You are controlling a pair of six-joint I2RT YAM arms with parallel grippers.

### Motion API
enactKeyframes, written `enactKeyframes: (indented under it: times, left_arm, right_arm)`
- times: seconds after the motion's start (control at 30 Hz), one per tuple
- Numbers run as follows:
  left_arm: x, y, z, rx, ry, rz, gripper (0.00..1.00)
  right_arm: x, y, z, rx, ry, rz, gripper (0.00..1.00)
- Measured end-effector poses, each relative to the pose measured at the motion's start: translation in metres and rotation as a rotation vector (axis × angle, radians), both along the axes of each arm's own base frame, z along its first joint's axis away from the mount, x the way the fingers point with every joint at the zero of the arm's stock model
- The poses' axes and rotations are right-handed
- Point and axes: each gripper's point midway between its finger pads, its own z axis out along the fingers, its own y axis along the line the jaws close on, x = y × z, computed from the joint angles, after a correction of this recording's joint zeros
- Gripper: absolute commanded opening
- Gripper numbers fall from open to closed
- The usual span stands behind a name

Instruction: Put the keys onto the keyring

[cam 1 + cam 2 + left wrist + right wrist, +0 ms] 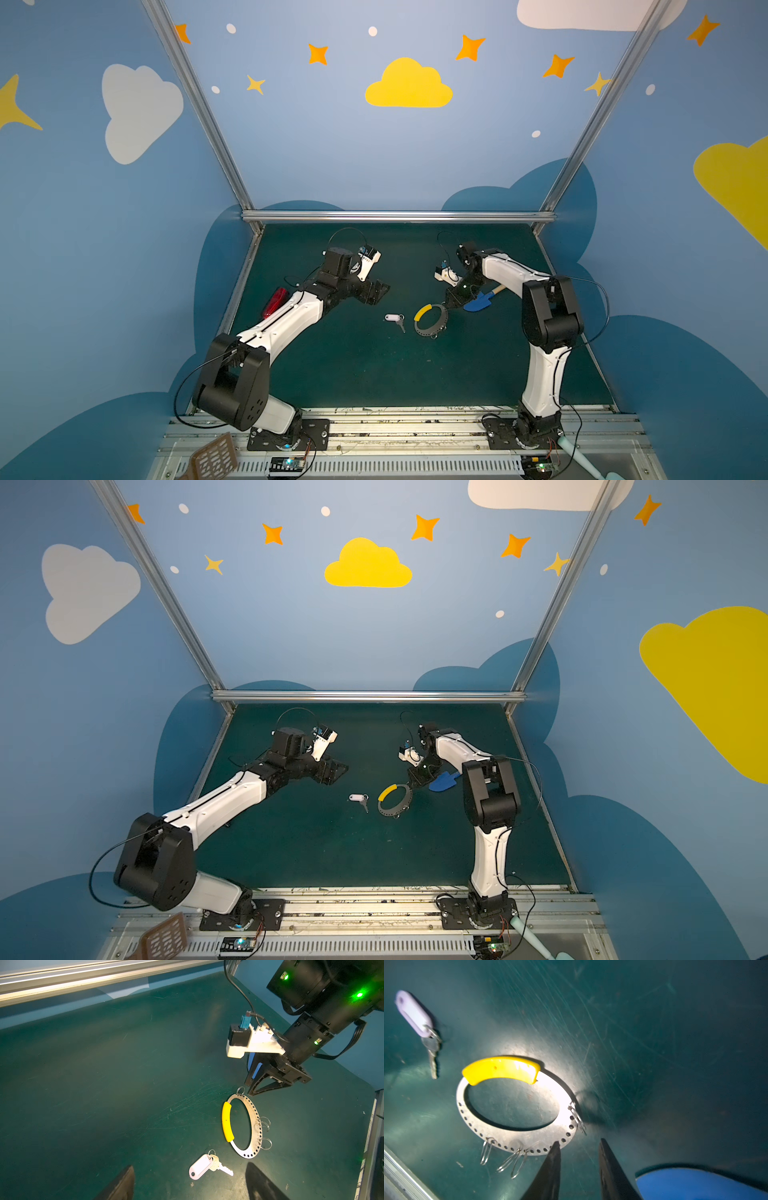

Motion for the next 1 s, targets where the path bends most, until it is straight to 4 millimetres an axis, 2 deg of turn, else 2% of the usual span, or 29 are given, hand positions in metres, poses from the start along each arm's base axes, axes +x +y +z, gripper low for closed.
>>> enactKeyframes:
  times: [0.37, 0.67, 0.87, 1.0]
  left_arm:
    - [-0.004, -0.006, -0.008, 0.007, 0.021, -0.018, 0.82]
    - [-0.004, -0.007, -0.008, 0.007, 0.021, -0.021, 0.82]
    - [-0.004, -0.008, -0.008, 0.007, 0.021, -0.022, 0.82]
    - [-0.005, -0.008, -0.008, 0.007, 0.021, -0.022, 0.82]
  right_arm:
    - [0.001, -0.002, -0.003, -0.030, -0.002, 0.000, 0.30]
    - [0.011, 0.003, -0.008, -0.024, -0.004, 0.004, 0.26]
    - [0.011, 0.008, -0.012, -0.013, 0.018, 0.018, 0.15]
    - [0.006, 0.010, -0.010, 0.005, 0.037, 0.034, 0.00]
